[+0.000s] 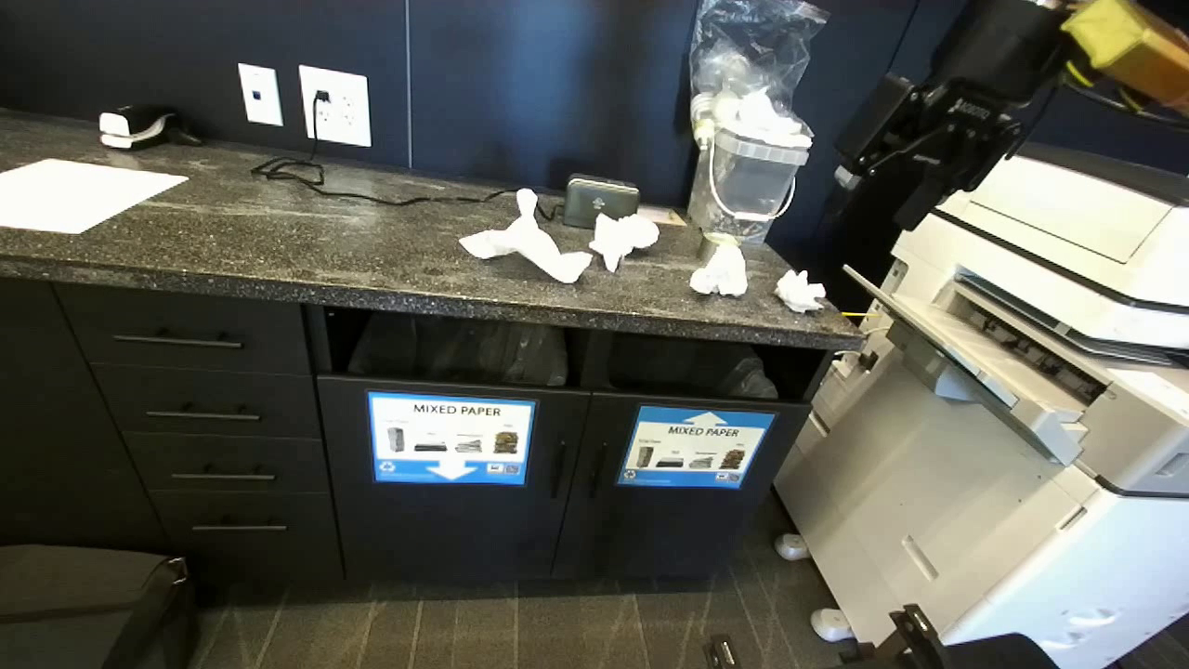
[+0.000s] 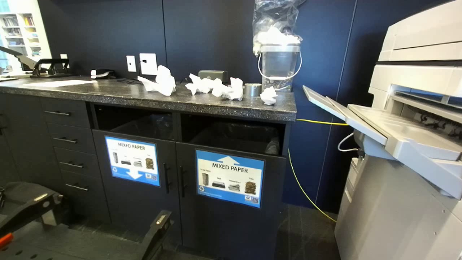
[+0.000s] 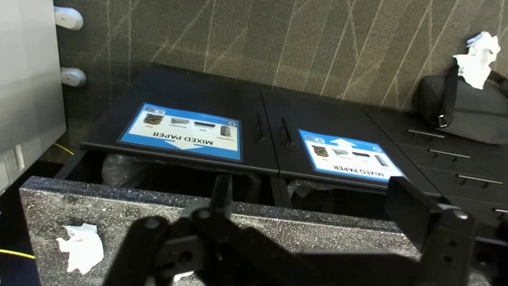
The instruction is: Place two crumpled papers inside the bin on the right
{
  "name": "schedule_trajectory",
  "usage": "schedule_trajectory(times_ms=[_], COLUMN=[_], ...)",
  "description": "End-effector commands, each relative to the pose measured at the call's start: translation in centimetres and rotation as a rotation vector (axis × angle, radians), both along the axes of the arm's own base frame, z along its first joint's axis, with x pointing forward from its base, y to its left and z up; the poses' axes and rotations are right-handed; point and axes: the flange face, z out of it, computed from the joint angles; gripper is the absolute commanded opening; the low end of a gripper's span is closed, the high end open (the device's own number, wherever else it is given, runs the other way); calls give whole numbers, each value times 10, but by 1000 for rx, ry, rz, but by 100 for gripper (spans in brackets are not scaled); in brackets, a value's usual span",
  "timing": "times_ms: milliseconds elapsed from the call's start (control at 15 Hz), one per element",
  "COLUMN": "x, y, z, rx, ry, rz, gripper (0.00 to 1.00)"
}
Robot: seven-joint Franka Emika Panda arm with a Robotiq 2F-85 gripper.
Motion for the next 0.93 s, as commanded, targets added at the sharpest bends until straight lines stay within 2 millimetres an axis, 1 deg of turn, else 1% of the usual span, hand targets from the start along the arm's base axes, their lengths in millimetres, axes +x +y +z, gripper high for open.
schedule_trajectory(times_ms=[0,133,333,467,667,867], x=[25,40,71,94,131,170], y=[1,1,-7,-18,-41,-62], z=[-24,-40,-66,-87,-120,-141], rx=[7,-30,-63,-68,-58,-53], ry=[-55,-88,-130,-145,-138,-129], rz=[-6,-28,-47,-65,-86,-107], gripper=[100,100,100,100,100,100])
